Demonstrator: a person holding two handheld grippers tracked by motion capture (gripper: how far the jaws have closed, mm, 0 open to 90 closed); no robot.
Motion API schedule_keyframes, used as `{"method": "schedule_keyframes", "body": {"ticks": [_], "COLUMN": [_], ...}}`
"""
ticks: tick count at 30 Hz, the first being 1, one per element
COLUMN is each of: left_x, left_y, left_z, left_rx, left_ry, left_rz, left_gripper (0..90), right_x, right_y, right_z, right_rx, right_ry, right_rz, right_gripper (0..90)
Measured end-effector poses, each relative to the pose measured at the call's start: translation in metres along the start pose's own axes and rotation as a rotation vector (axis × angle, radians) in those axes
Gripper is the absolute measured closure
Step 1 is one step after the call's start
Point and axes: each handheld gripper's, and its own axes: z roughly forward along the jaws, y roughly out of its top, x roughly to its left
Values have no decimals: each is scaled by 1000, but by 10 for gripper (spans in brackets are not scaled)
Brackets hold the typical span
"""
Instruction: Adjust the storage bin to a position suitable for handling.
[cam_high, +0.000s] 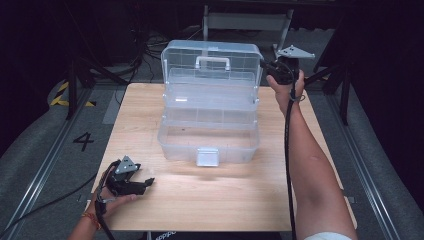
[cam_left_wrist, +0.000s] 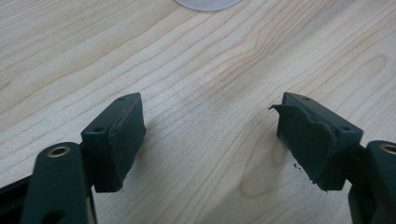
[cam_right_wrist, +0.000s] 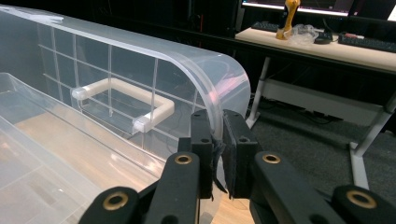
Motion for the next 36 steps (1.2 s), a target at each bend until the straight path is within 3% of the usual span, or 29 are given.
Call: {"method": "schedule_keyframes", "body": {"ticks": [13, 36], "left_x": [0, 0], "left_y": [0, 0], "left_z": [0, -1], "left_rx": [1, 3], "left_ry": [-1, 5], "left_rz": [4, 19], "left_gripper": [240, 232], "right_x": [-6, -18], "right_y": [6, 7], "right_z": [12, 40], "right_rx": [42, 98], "right_ry": [5, -8], "right_rz": [-6, 34], "right_gripper": [842, 835]}}
